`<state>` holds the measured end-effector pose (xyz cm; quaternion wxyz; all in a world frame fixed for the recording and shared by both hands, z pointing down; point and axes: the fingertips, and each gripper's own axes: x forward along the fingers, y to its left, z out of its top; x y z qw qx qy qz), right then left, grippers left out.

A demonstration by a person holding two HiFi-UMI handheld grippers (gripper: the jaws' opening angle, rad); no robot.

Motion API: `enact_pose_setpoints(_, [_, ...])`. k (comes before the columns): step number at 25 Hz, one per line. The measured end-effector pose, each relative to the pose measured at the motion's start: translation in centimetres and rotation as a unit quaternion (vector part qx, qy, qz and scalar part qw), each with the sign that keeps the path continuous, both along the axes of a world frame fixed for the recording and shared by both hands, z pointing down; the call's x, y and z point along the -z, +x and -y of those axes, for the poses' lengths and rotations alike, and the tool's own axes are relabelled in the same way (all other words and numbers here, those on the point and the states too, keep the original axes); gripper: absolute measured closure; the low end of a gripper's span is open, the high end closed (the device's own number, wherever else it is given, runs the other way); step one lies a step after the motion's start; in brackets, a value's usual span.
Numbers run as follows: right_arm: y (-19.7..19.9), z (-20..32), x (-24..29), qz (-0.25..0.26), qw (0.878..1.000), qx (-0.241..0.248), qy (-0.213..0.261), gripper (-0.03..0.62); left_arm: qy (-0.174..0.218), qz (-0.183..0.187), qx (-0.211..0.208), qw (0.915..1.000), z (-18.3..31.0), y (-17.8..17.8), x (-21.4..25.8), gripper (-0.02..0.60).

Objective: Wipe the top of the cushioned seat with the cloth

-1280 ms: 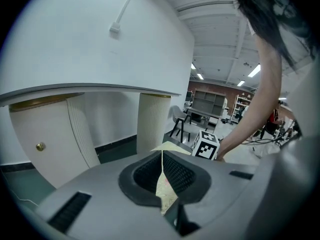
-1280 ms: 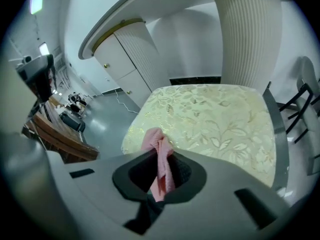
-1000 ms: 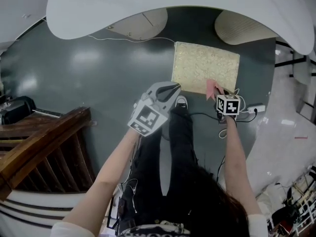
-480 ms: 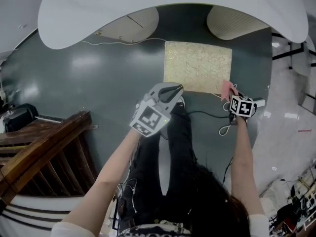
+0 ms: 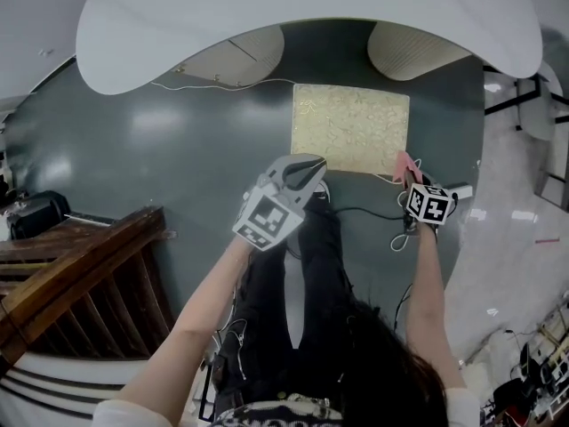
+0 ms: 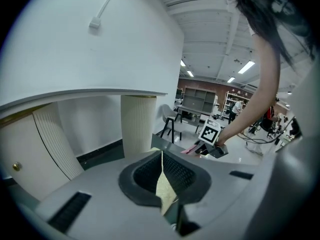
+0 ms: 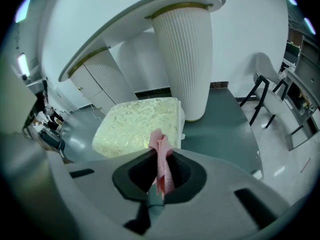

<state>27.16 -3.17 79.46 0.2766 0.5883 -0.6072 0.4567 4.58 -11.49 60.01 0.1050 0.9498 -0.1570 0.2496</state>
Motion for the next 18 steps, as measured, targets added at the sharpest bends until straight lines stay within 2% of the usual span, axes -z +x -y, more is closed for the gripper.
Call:
enact_pose_setpoints(10, [-5.4, 2.7, 11.7, 0.056, 0.994, 0.009, 0.099, 0.583, 0.024, -0.006, 0.034, 0.9991, 1.0, -0.5, 6.6, 0.575])
enact_pose_setpoints(18, [-8.8, 4.3, 21.7, 0.090, 0.982, 0.004, 0.169, 0.583, 0.018, -0.020, 0.063, 0.9976, -0.3, -1.3, 10.7, 0.575])
